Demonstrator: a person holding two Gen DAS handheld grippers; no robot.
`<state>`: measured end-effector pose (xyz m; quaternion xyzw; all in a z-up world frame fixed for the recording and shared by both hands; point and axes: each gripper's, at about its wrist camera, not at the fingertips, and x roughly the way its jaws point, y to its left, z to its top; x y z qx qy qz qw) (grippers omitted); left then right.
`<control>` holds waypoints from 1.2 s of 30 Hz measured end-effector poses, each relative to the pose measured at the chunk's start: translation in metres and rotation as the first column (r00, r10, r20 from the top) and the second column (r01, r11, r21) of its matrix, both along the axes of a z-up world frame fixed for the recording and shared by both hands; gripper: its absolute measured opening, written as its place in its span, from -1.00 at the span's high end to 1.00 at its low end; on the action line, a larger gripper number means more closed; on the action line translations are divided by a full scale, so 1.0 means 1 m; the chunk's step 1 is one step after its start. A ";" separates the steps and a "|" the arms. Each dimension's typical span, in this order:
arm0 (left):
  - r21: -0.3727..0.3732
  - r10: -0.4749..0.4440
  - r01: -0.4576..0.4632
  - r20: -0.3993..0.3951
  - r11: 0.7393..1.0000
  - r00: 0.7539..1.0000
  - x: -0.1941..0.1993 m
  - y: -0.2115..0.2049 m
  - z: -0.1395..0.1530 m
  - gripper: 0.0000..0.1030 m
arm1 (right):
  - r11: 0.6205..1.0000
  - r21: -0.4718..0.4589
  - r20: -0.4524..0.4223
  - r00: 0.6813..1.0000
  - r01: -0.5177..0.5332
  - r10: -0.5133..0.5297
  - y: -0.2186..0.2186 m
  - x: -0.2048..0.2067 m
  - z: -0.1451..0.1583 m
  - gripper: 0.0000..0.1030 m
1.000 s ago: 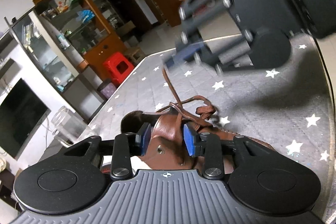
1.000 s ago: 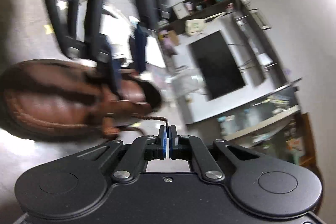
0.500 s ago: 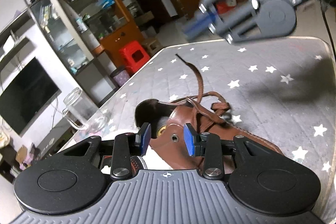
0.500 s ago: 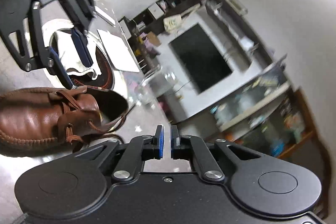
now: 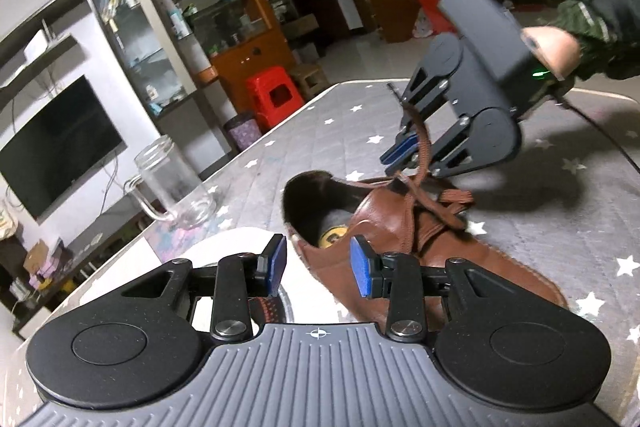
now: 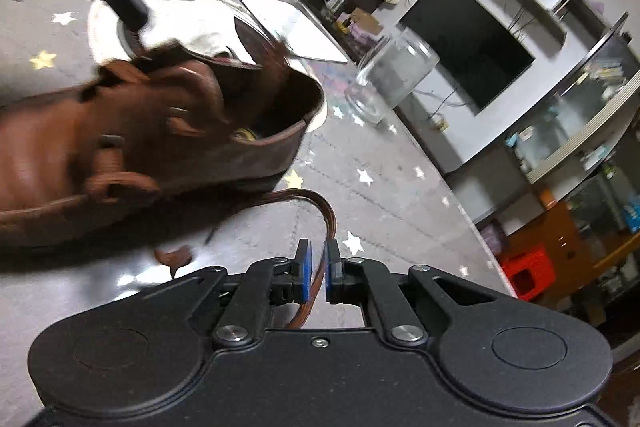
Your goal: Lace up shoes with both hands
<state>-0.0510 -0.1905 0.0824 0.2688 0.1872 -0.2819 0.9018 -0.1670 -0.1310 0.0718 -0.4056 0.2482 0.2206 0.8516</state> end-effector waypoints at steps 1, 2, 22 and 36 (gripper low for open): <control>-0.001 0.006 -0.006 -0.006 1.000 1.000 0.003 0.000 -0.001 0.28 | 1.000 0.009 -0.010 1.000 0.002 -0.002 -0.001 0.008 -0.002 0.89; 0.001 0.011 -0.011 -0.011 1.000 1.000 0.005 0.000 -0.002 0.28 | 1.000 0.019 -0.019 1.000 0.008 -0.008 -0.002 0.014 -0.003 0.88; -0.006 -0.009 0.009 0.004 1.000 1.000 -0.003 -0.003 -0.007 0.21 | 0.953 0.112 -0.153 0.952 0.282 -0.264 -0.074 0.017 0.001 0.95; -0.009 -0.011 0.011 -0.016 1.000 1.000 -0.003 -0.007 -0.002 0.19 | 0.976 0.102 -0.180 0.968 0.193 -0.173 -0.085 -0.027 0.036 0.68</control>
